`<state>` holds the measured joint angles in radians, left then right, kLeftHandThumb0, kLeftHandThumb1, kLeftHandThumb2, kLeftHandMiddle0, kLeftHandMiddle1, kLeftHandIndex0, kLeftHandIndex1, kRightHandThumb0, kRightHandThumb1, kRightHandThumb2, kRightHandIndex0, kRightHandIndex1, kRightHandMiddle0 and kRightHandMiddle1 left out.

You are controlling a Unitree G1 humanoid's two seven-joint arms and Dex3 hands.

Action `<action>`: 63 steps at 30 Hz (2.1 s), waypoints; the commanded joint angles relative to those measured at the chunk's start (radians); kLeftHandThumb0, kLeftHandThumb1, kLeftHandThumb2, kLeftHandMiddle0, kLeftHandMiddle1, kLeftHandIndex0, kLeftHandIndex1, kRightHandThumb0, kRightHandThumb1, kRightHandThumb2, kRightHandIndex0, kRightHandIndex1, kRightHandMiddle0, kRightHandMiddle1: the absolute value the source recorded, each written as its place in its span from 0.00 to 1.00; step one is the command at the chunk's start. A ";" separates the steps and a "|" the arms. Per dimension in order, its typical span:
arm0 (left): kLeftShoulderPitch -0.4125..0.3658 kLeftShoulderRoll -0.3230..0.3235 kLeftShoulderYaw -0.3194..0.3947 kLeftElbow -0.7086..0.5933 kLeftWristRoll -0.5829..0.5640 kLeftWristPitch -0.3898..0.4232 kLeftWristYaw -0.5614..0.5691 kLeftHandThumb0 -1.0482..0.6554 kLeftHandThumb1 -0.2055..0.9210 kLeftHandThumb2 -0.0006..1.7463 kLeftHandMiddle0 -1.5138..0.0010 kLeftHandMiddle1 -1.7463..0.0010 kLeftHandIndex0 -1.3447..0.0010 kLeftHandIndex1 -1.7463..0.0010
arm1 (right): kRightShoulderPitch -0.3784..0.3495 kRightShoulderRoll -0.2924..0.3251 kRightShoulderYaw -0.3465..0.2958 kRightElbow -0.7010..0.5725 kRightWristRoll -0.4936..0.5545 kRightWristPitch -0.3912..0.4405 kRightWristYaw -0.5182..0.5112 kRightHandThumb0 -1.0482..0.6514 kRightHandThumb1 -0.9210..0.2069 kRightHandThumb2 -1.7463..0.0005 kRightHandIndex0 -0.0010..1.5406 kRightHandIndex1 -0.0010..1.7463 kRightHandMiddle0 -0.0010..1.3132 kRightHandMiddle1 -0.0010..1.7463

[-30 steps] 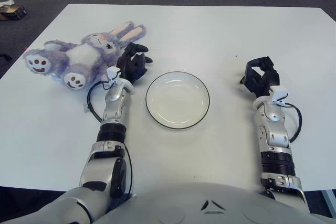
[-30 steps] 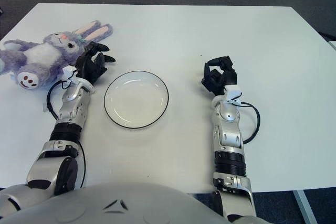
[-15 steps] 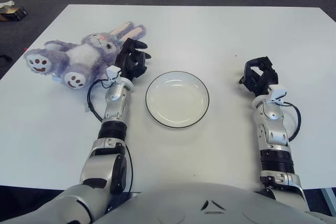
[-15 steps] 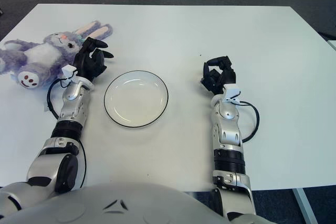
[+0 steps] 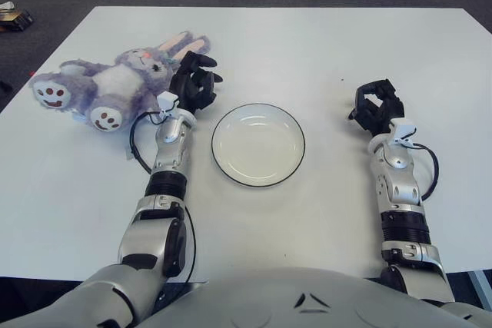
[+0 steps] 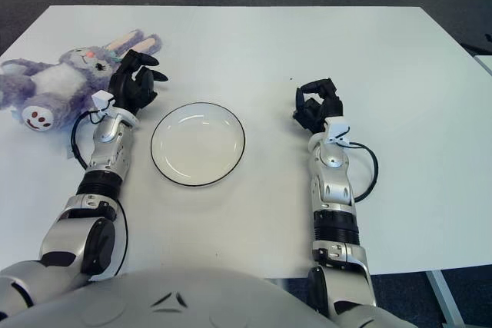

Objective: Put the doll into the plate.

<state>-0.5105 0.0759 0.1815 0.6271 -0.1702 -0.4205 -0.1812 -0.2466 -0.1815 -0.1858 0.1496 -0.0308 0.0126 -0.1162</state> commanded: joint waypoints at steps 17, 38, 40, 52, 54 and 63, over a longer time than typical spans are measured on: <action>-0.051 0.076 0.037 -0.132 0.012 0.002 0.062 0.61 0.81 0.39 0.67 0.07 0.72 0.21 | -0.153 -0.095 -0.018 0.096 -0.036 0.056 -0.003 0.40 0.14 0.59 0.49 1.00 0.23 1.00; -0.018 0.117 0.054 -0.287 0.098 0.011 0.181 0.61 0.85 0.34 0.67 0.08 0.72 0.23 | -0.230 -0.138 0.019 0.295 -0.098 0.055 -0.024 0.40 0.14 0.59 0.48 1.00 0.23 1.00; -0.018 0.119 0.060 -0.288 0.124 -0.011 0.215 0.61 0.85 0.34 0.68 0.08 0.72 0.23 | -0.233 -0.139 0.021 0.307 -0.098 0.051 -0.025 0.40 0.14 0.59 0.48 1.00 0.24 0.99; -0.010 0.129 0.082 -0.265 0.254 -0.167 0.375 0.61 0.87 0.32 0.69 0.07 0.71 0.24 | -0.239 -0.139 0.025 0.336 -0.101 0.033 -0.029 0.40 0.13 0.61 0.48 1.00 0.25 0.98; -0.011 0.133 0.084 -0.252 0.259 -0.199 0.385 0.61 0.87 0.32 0.69 0.07 0.70 0.25 | -0.239 -0.139 0.025 0.337 -0.101 0.032 -0.029 0.40 0.13 0.61 0.48 1.00 0.25 0.98; -0.016 0.175 0.092 -0.171 0.301 -0.367 0.425 0.61 0.89 0.30 0.71 0.06 0.69 0.27 | -0.237 -0.140 0.027 0.341 -0.102 0.031 -0.028 0.40 0.13 0.61 0.48 1.00 0.26 0.97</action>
<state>-0.5302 0.2127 0.2606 0.4144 0.1012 -0.6902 0.2186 -0.4674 -0.3055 -0.1591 0.4810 -0.1283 0.0541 -0.1386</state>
